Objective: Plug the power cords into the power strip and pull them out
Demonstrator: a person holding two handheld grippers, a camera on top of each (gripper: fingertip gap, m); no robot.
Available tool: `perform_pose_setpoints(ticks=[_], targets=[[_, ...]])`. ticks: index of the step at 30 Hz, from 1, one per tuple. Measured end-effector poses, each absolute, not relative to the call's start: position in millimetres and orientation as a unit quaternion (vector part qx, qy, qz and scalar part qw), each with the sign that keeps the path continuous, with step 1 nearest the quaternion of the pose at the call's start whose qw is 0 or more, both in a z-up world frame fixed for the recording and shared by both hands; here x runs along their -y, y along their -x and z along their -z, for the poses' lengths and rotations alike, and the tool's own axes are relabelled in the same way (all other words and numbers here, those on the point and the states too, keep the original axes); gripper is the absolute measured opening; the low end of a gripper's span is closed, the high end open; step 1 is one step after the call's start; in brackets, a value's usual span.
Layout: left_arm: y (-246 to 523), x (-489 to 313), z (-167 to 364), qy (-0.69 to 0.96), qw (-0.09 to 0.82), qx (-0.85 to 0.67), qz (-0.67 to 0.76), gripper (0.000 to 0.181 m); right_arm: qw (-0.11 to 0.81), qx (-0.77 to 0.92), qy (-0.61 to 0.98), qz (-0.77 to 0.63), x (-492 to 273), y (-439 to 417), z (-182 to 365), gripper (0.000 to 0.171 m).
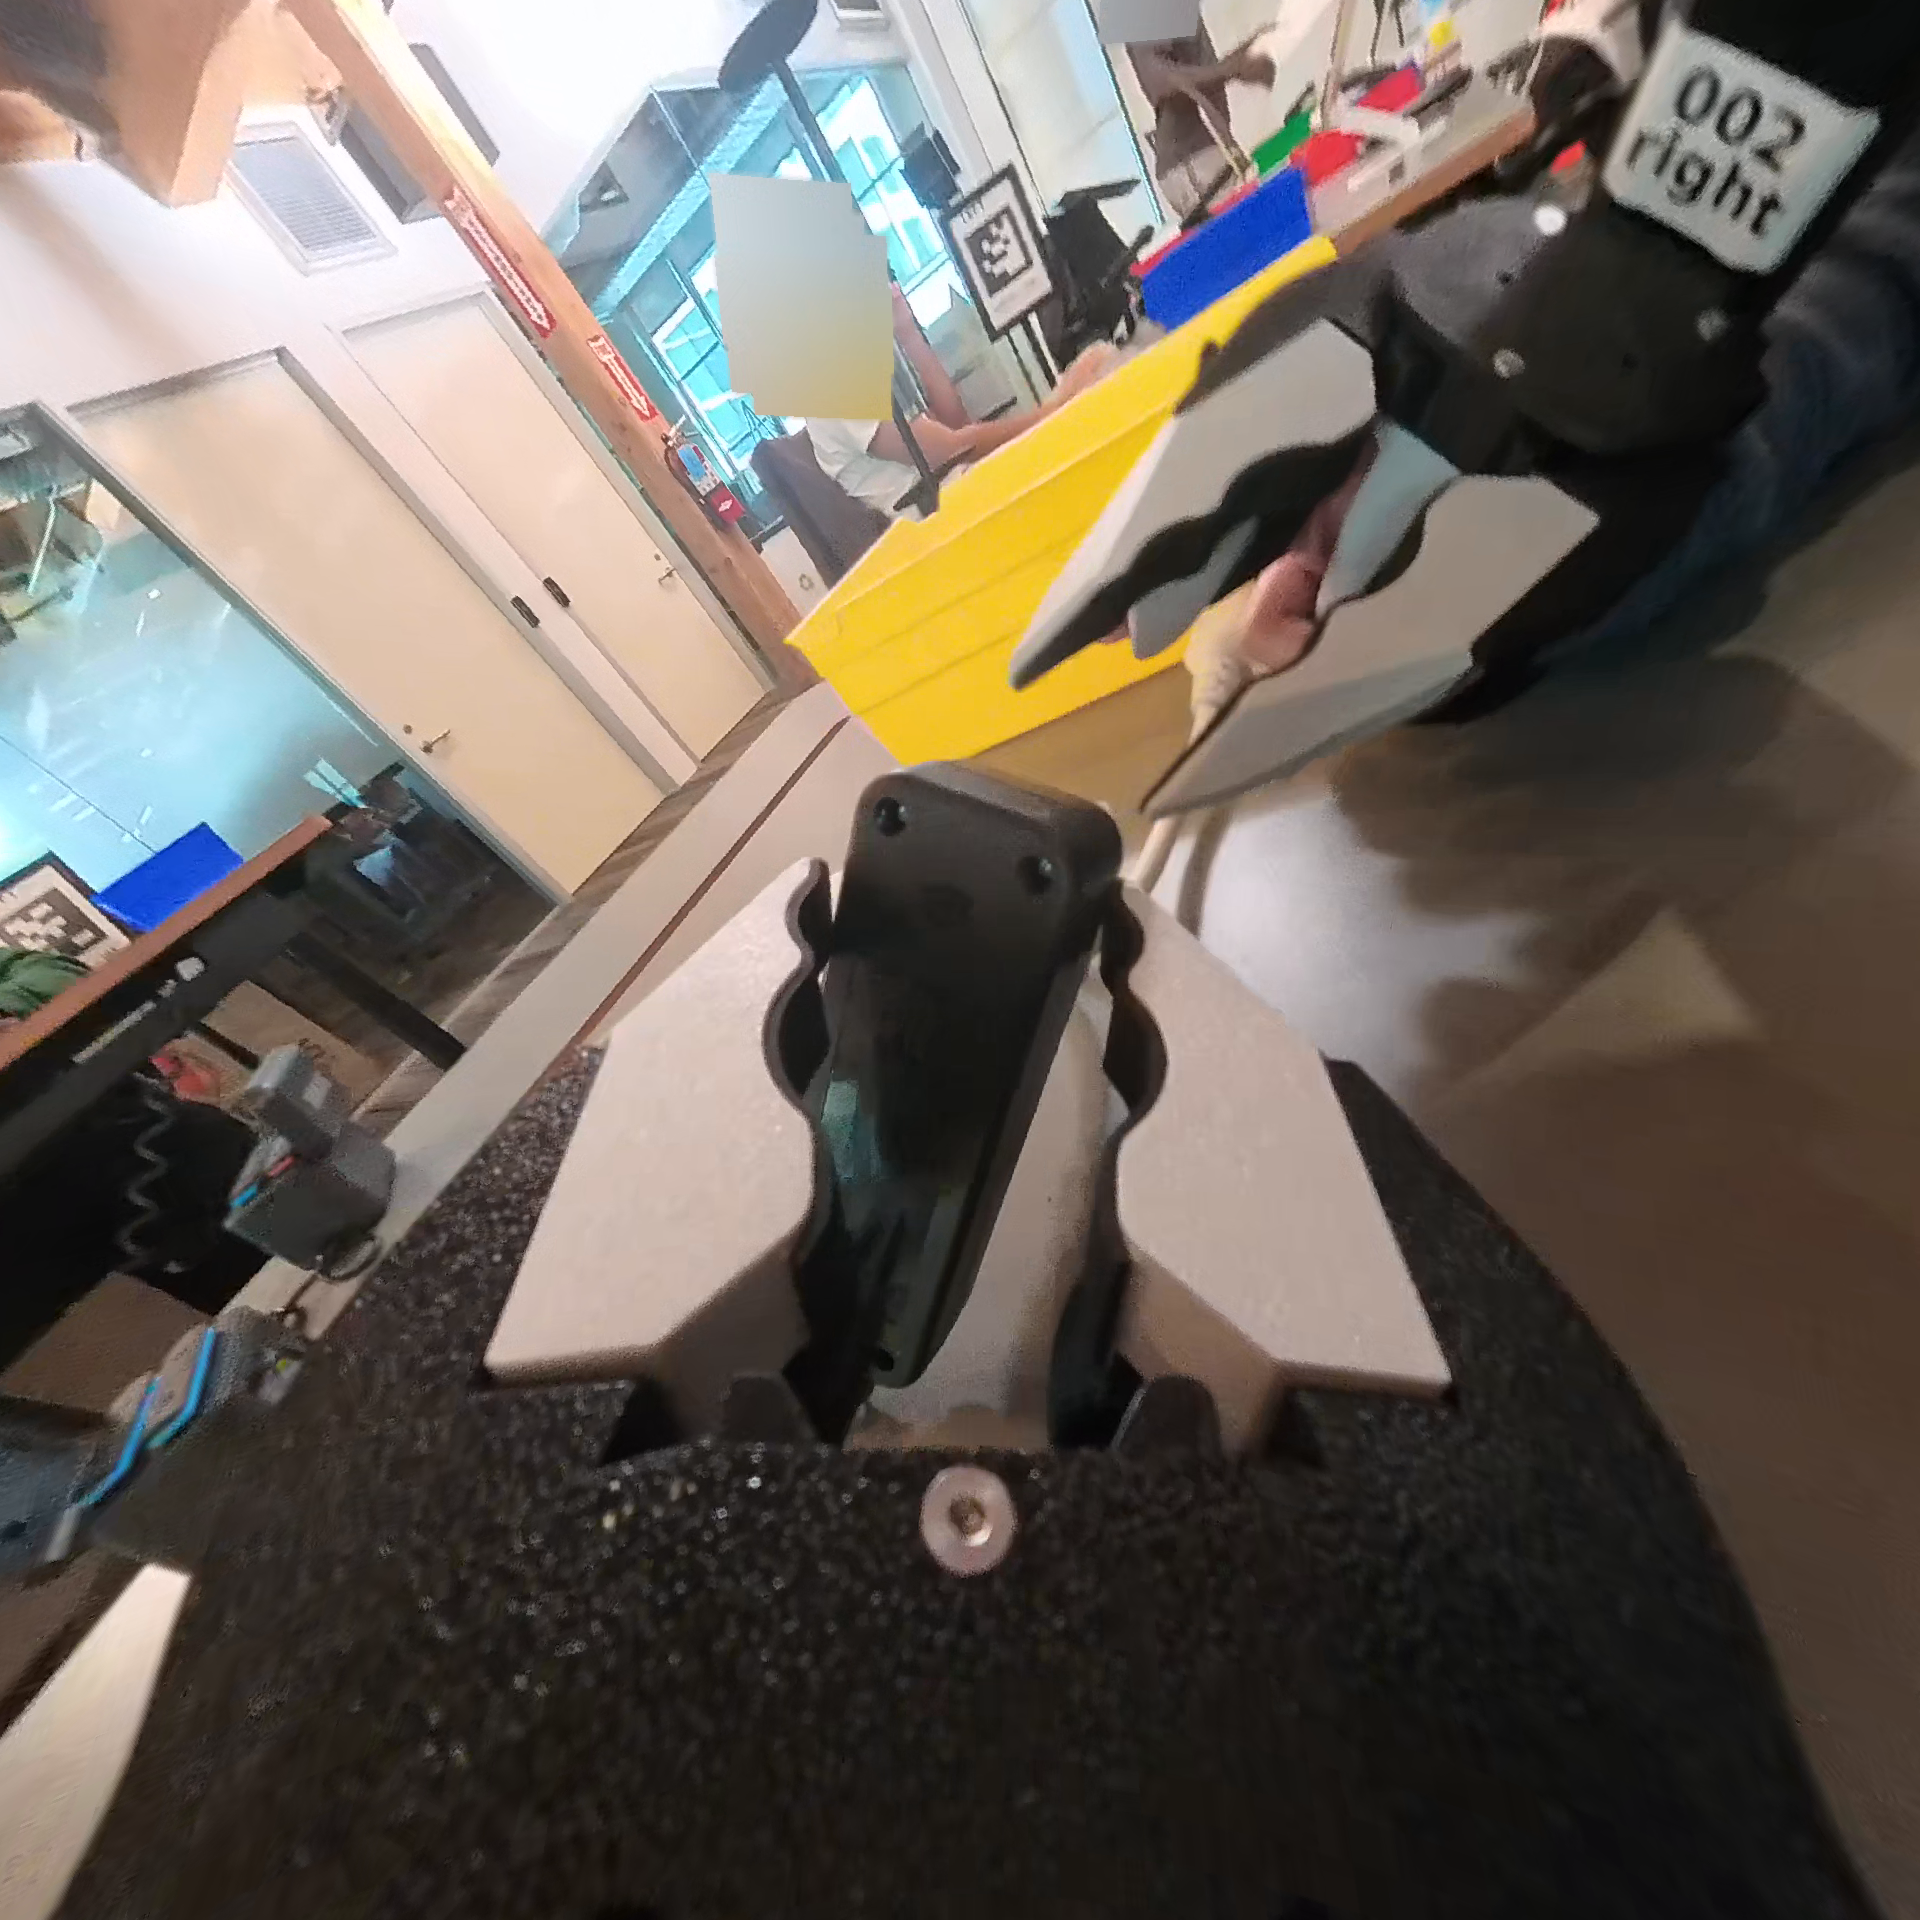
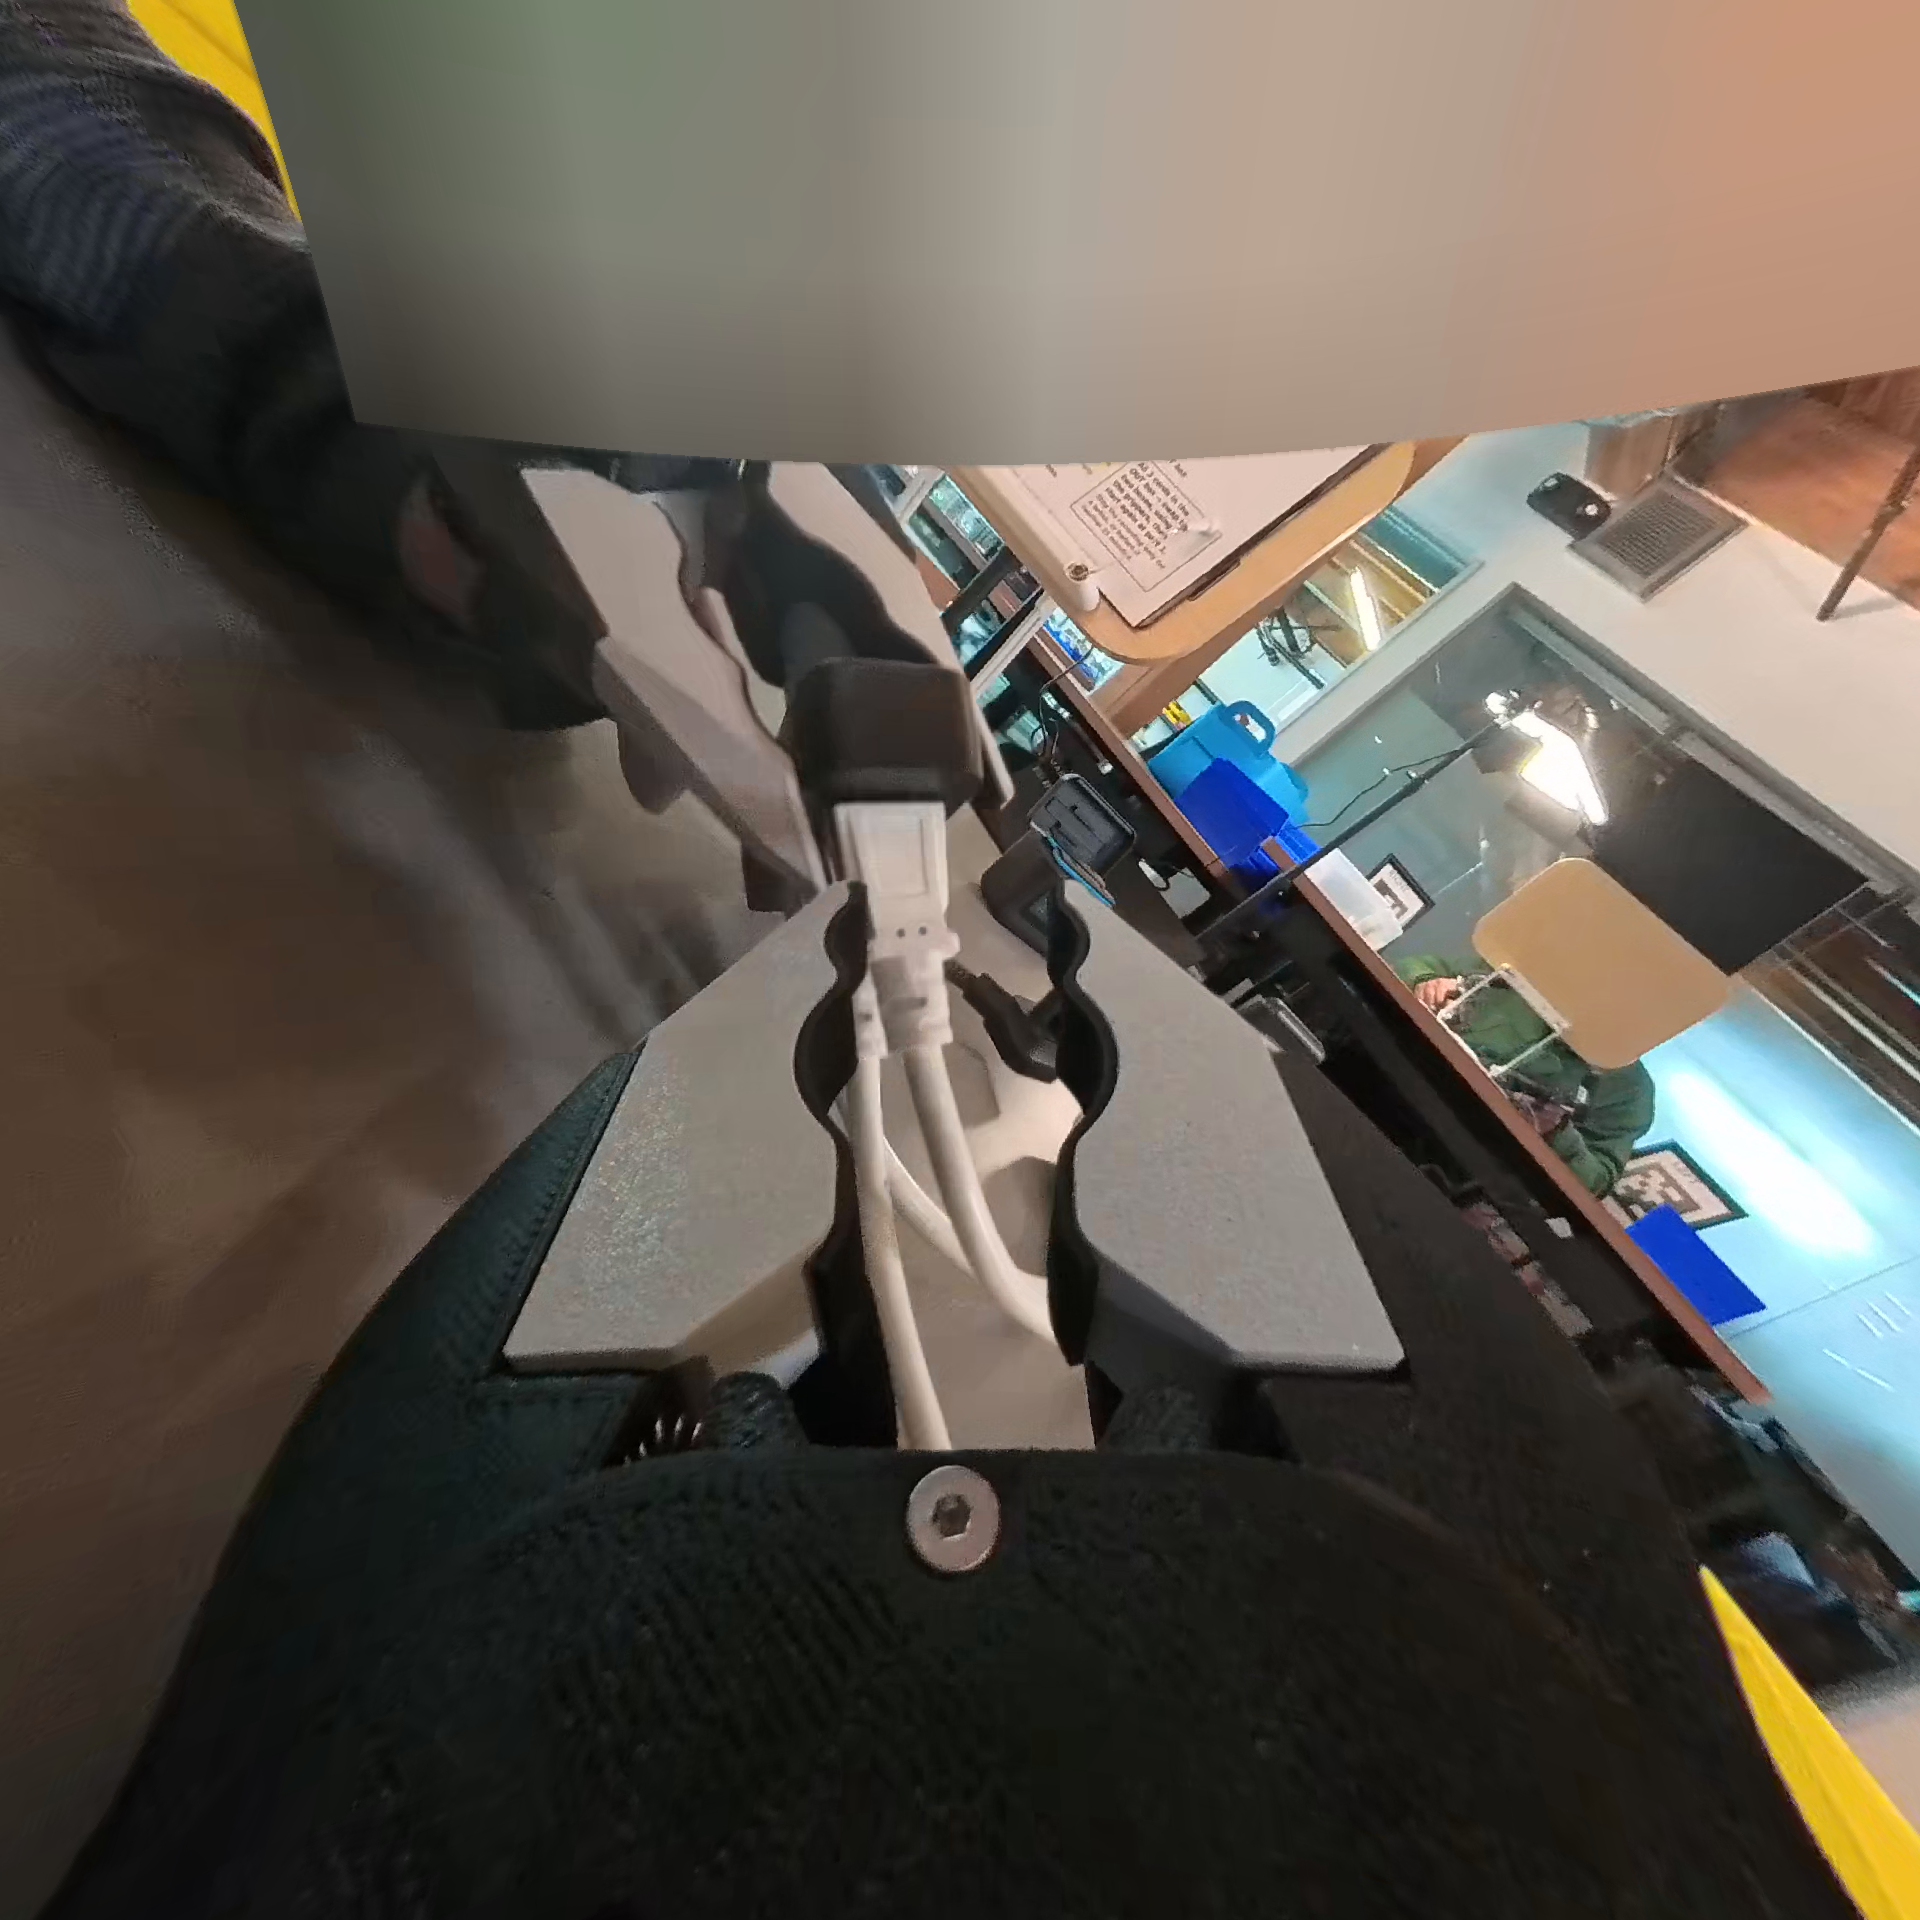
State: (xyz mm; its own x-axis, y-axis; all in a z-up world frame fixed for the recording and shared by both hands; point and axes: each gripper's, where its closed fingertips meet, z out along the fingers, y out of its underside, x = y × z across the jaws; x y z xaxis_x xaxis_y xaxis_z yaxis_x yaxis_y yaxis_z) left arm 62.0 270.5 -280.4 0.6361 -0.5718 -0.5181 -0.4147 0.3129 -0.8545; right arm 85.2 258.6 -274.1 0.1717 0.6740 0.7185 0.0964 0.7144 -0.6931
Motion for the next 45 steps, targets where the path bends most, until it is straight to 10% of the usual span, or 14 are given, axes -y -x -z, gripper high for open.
perform_pose_setpoints(ticks=[37,45], targets=[[-99,-231,308,0.470,0.664,-0.580,-0.038,0.044,0.601,0.722,0.308,-0.151,-251,-75,328,0.032],[-104,-236,322,0.469,0.642,-0.601,-0.081,0.071,0.600,0.732,0.294,-0.135,-249,-74,332,0.032]])
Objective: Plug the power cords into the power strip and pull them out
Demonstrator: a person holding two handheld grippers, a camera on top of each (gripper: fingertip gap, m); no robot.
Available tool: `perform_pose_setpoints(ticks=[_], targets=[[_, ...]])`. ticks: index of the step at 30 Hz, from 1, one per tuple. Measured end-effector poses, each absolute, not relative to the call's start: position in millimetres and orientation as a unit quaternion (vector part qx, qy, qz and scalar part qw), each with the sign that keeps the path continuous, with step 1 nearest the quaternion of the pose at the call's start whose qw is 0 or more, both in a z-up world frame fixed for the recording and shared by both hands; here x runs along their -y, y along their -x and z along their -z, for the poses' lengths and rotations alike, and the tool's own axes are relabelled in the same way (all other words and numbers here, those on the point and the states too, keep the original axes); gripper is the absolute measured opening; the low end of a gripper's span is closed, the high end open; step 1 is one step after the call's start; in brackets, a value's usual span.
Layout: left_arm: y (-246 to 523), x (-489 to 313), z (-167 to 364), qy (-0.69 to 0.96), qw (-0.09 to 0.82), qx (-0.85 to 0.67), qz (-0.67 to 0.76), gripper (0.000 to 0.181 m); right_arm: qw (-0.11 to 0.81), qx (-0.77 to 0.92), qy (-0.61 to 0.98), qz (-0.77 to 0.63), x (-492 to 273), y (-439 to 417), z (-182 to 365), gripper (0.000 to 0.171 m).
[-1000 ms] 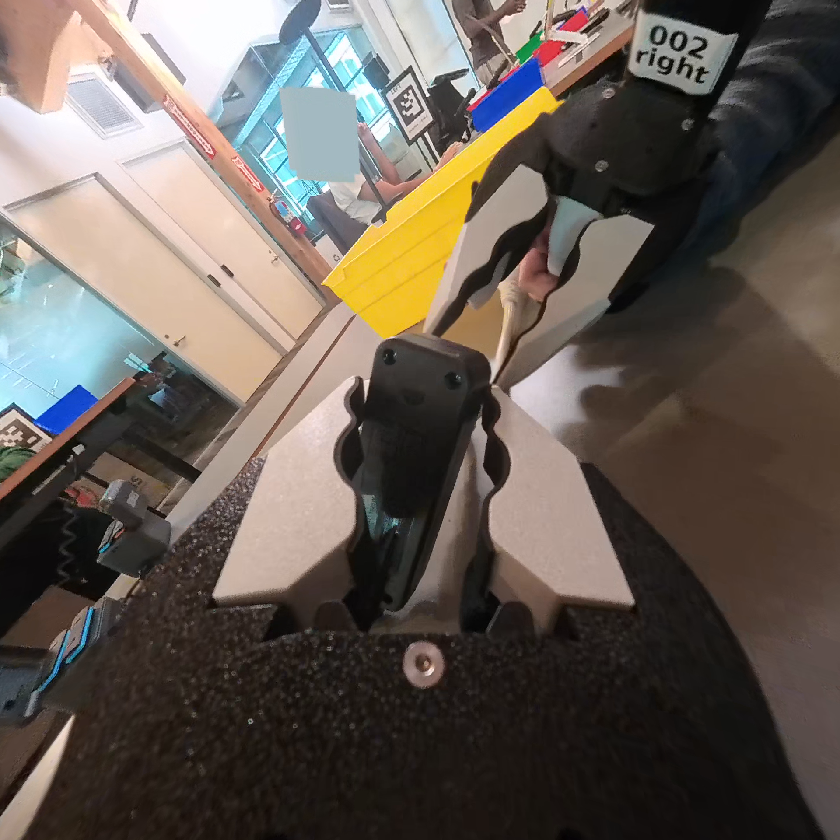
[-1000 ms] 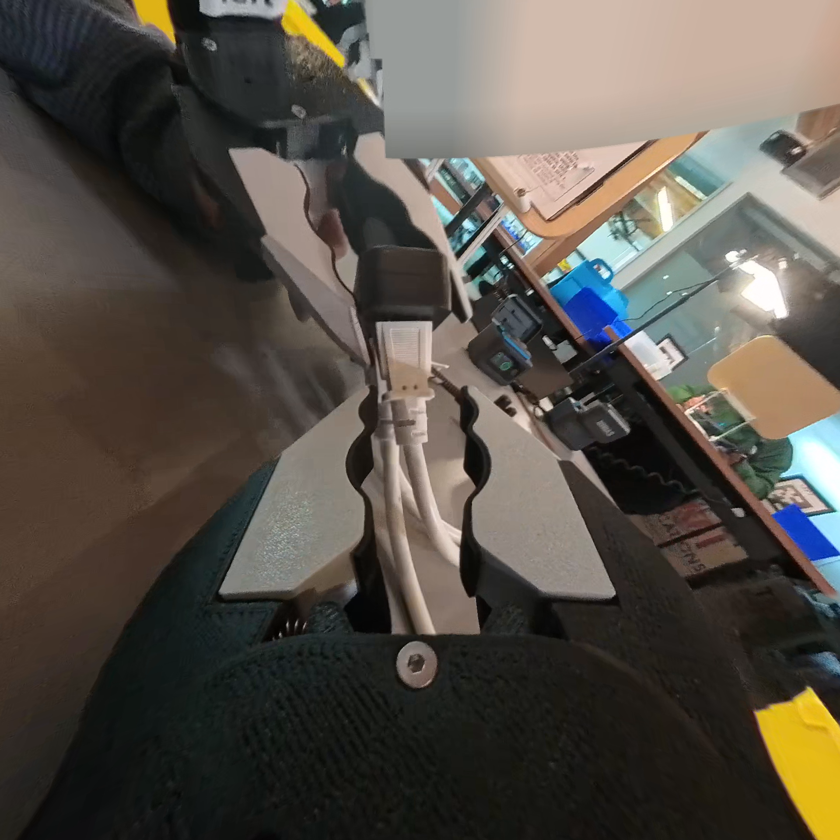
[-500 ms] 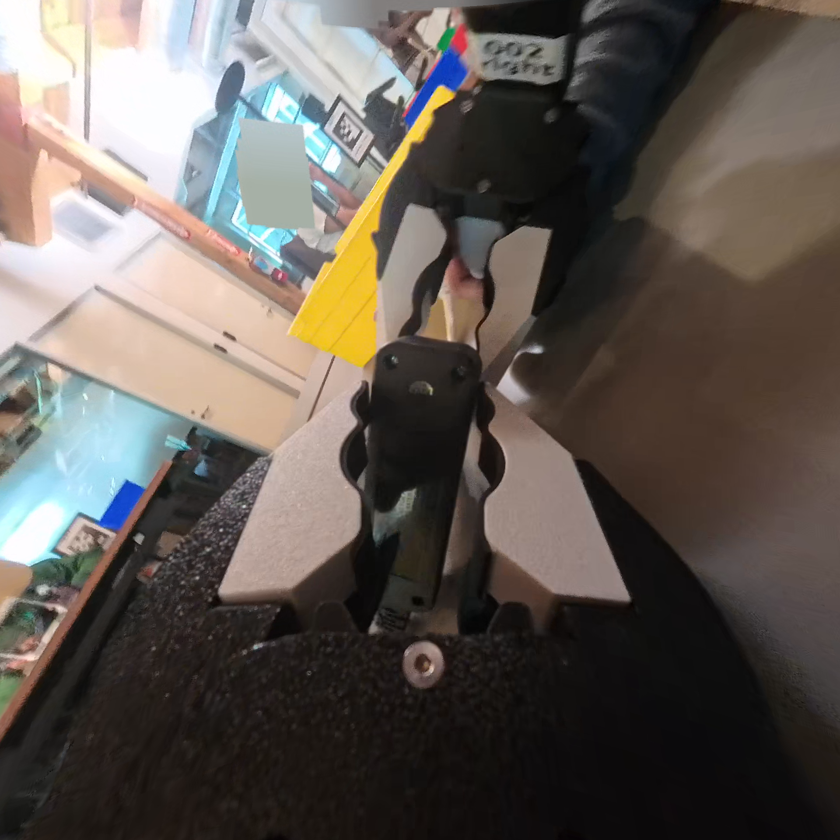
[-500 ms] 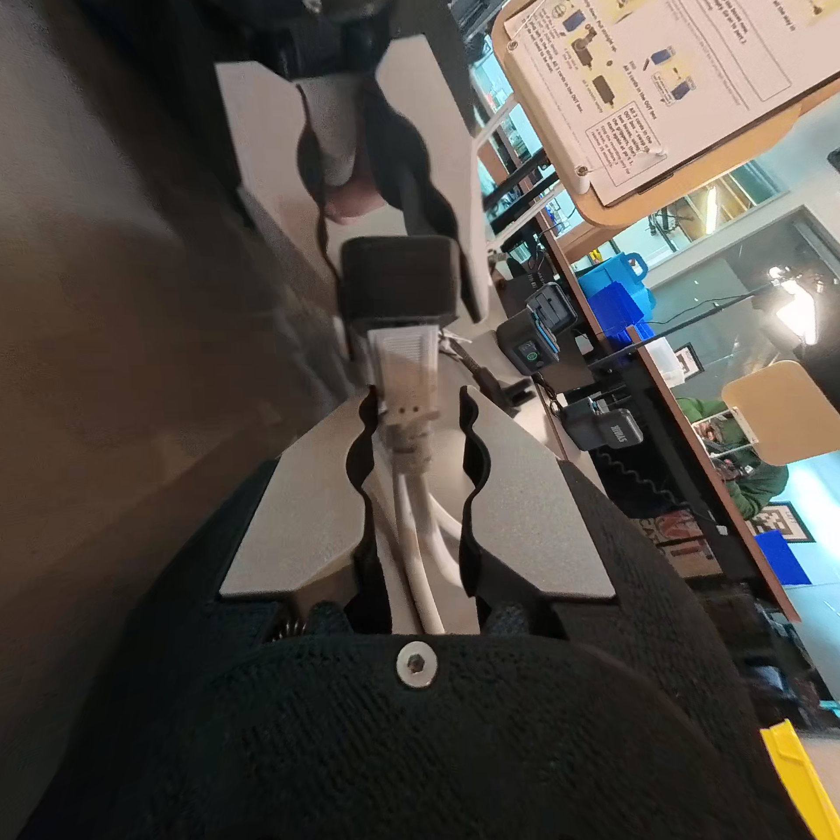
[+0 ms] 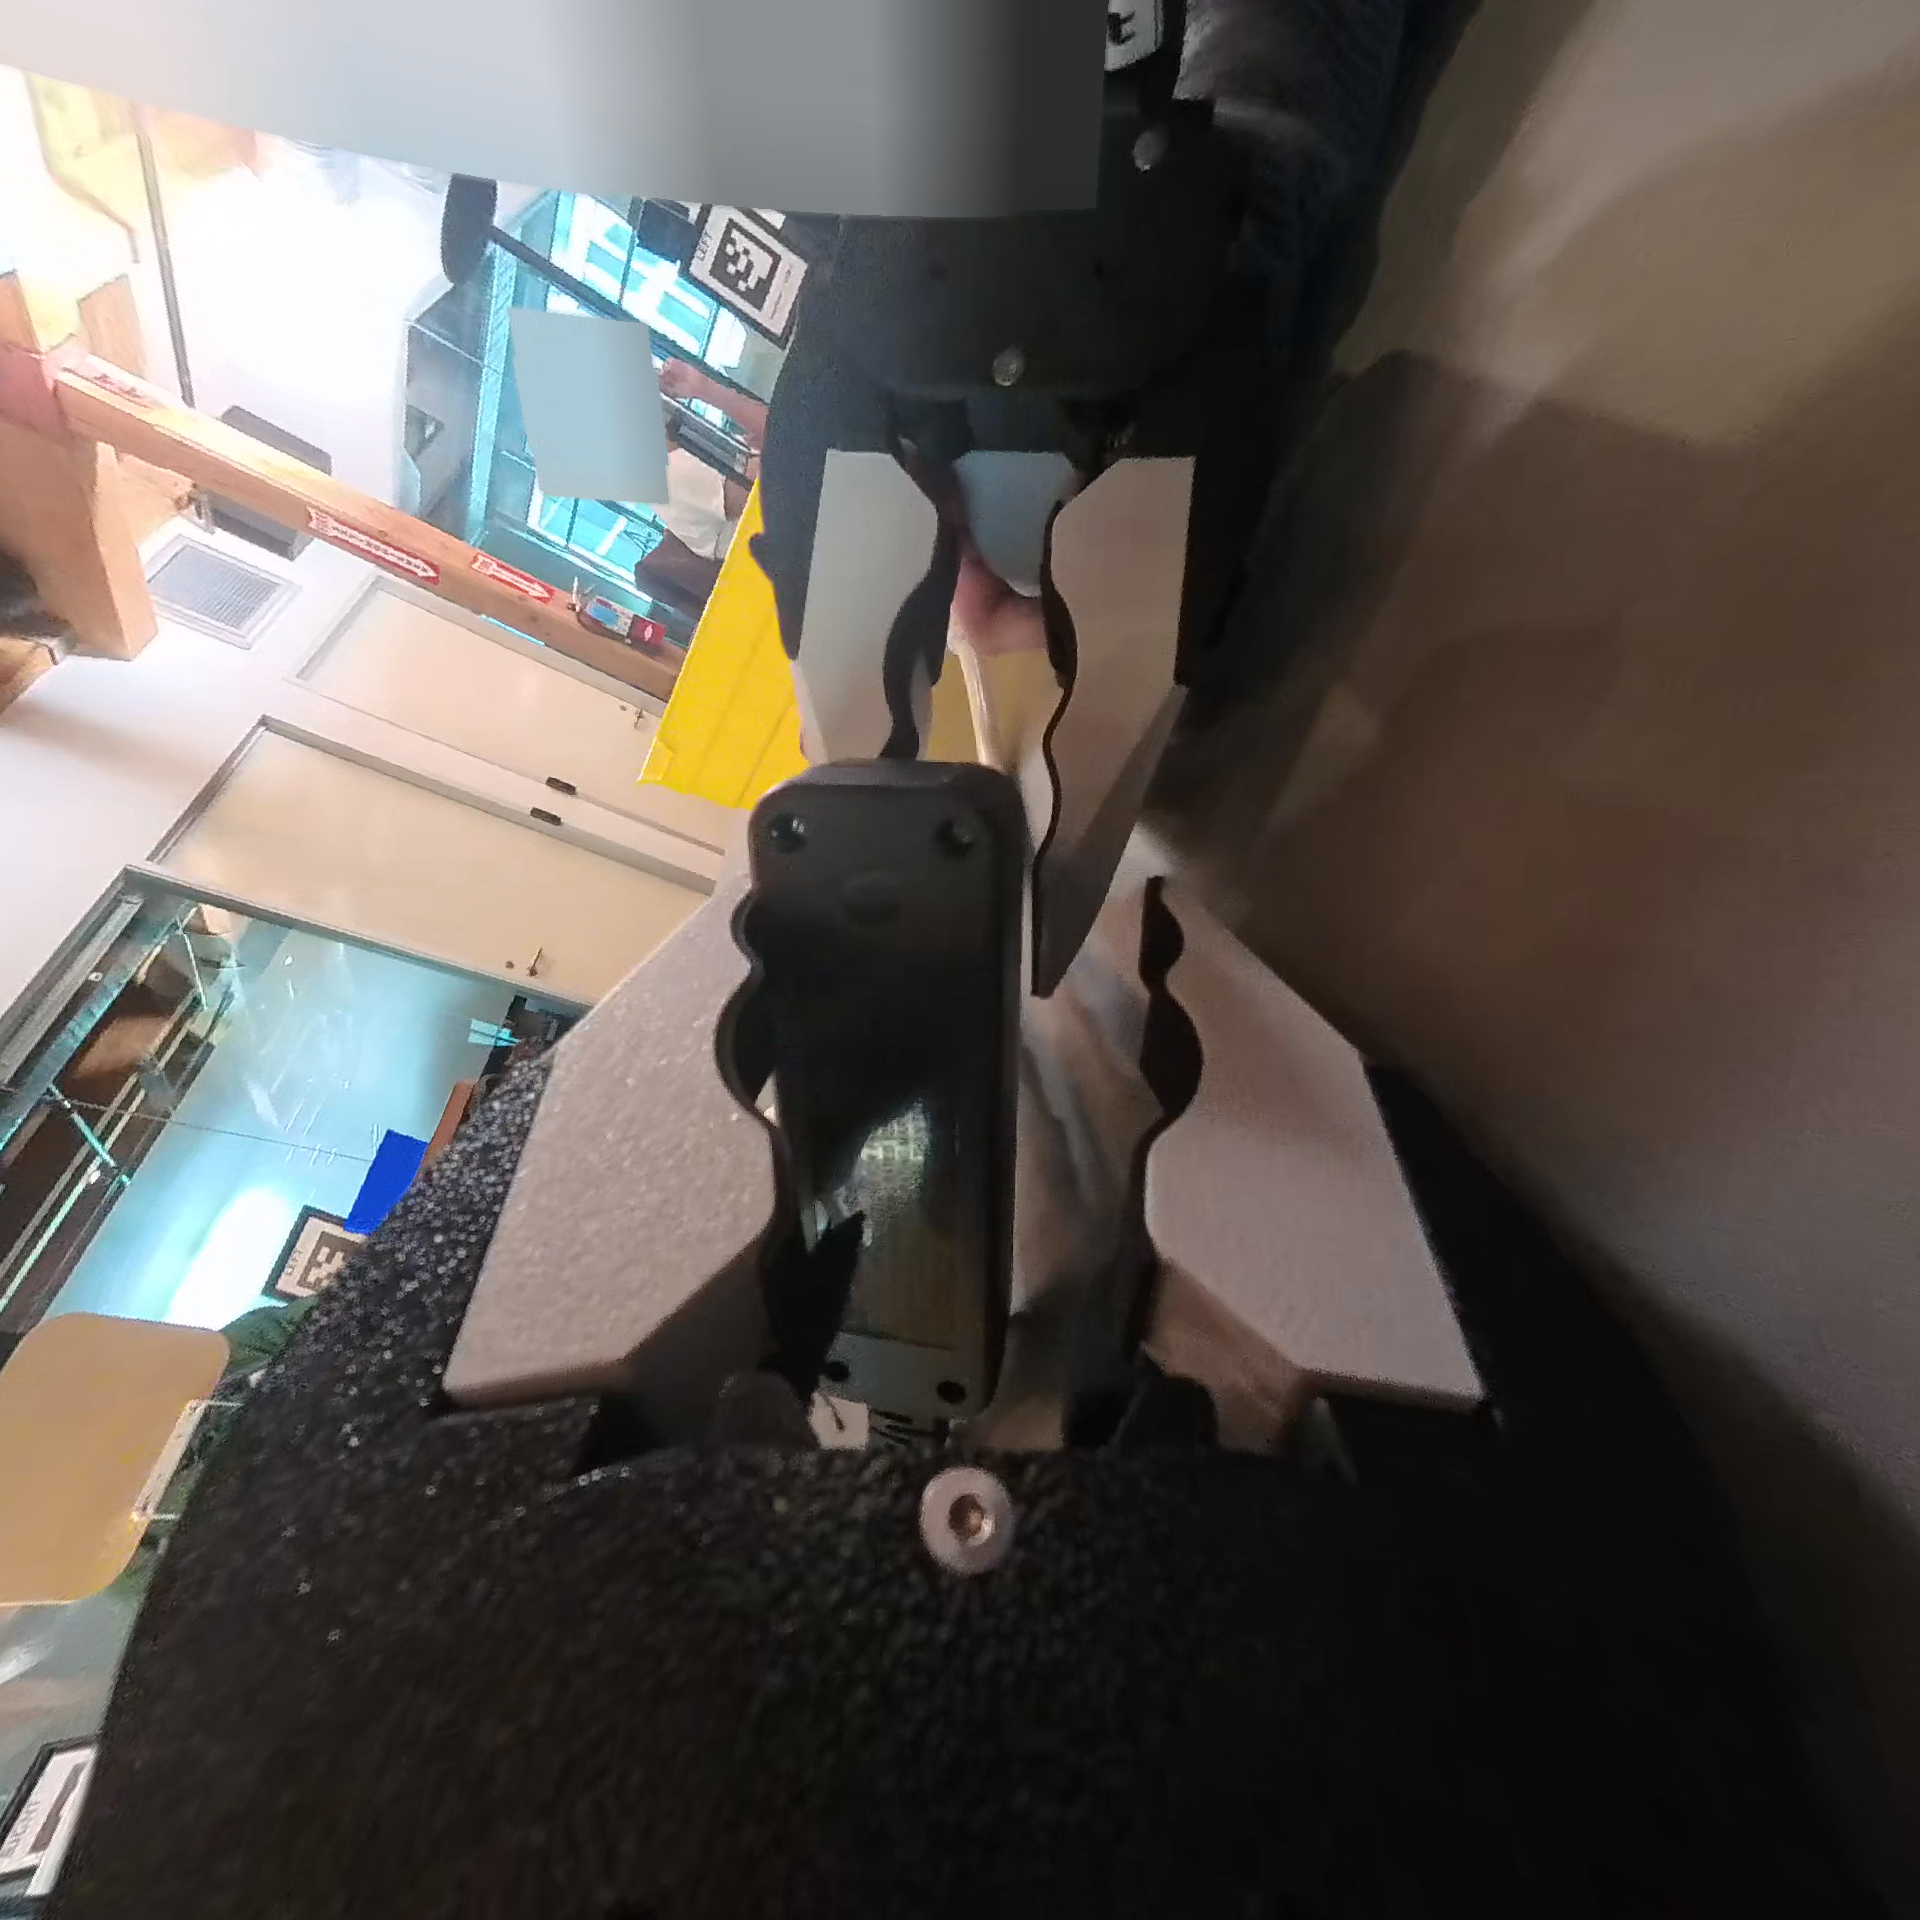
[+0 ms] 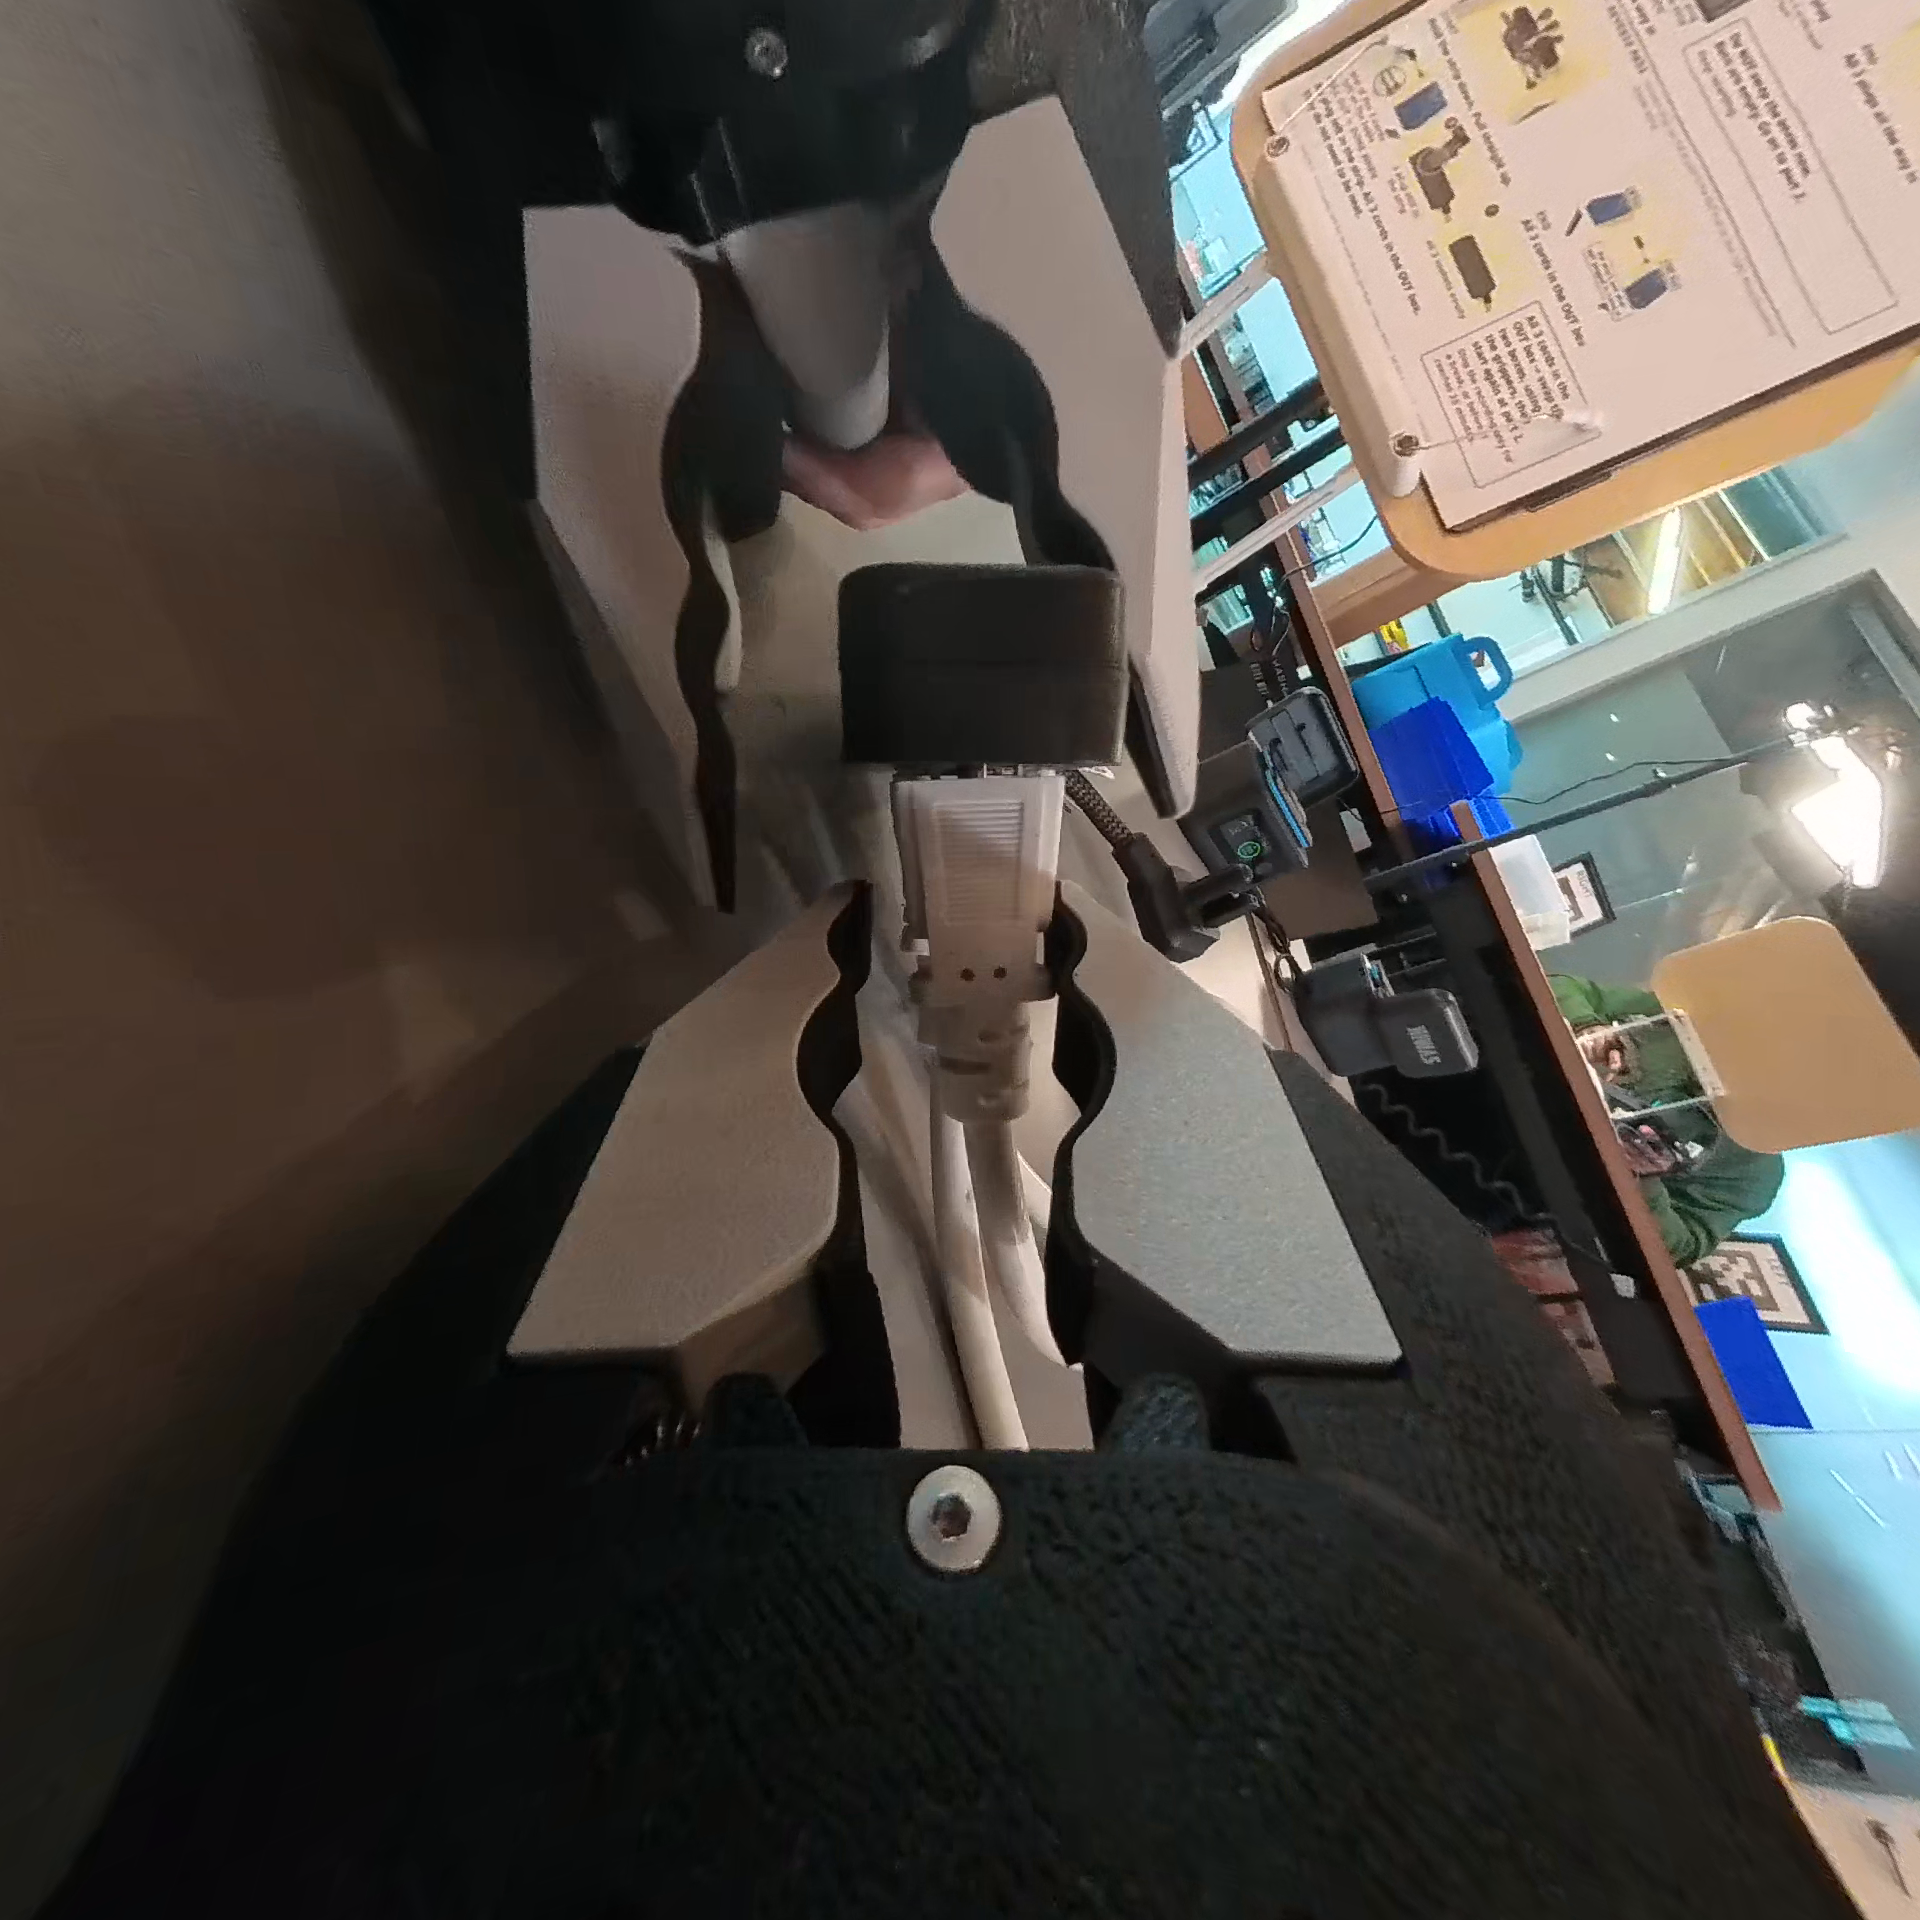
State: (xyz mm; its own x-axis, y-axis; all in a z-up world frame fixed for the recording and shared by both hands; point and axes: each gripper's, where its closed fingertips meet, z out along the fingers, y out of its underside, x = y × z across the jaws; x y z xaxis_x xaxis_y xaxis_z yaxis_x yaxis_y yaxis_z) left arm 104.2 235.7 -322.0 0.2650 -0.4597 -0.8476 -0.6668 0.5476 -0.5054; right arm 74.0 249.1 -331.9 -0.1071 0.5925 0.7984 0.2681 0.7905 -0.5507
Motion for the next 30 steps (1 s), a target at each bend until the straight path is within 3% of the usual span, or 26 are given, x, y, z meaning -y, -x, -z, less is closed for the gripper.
perform_pose_setpoints(ticks=[5,9,14,23,26,30], targets=[[-105,-234,322,0.474,0.642,-0.600,-0.059,0.065,0.601,0.736,0.286,-0.127,-248,-74,334,0.031],[-105,-233,318,0.474,0.650,-0.593,-0.047,0.044,0.599,0.742,0.278,-0.119,-246,-74,336,0.029],[-106,-230,322,0.480,0.633,-0.606,-0.052,0.045,0.608,0.745,0.255,-0.103,-242,-73,336,0.036],[-106,-229,325,0.474,0.631,-0.611,-0.064,0.045,0.613,0.749,0.236,-0.085,-241,-73,337,0.024],[-110,-235,328,0.495,0.623,-0.601,-0.070,0.059,0.611,0.748,0.245,-0.091,-241,-73,337,0.024],[-114,-233,328,0.484,0.620,-0.612,-0.084,0.052,0.607,0.751,0.244,-0.089,-240,-73,338,0.024]])
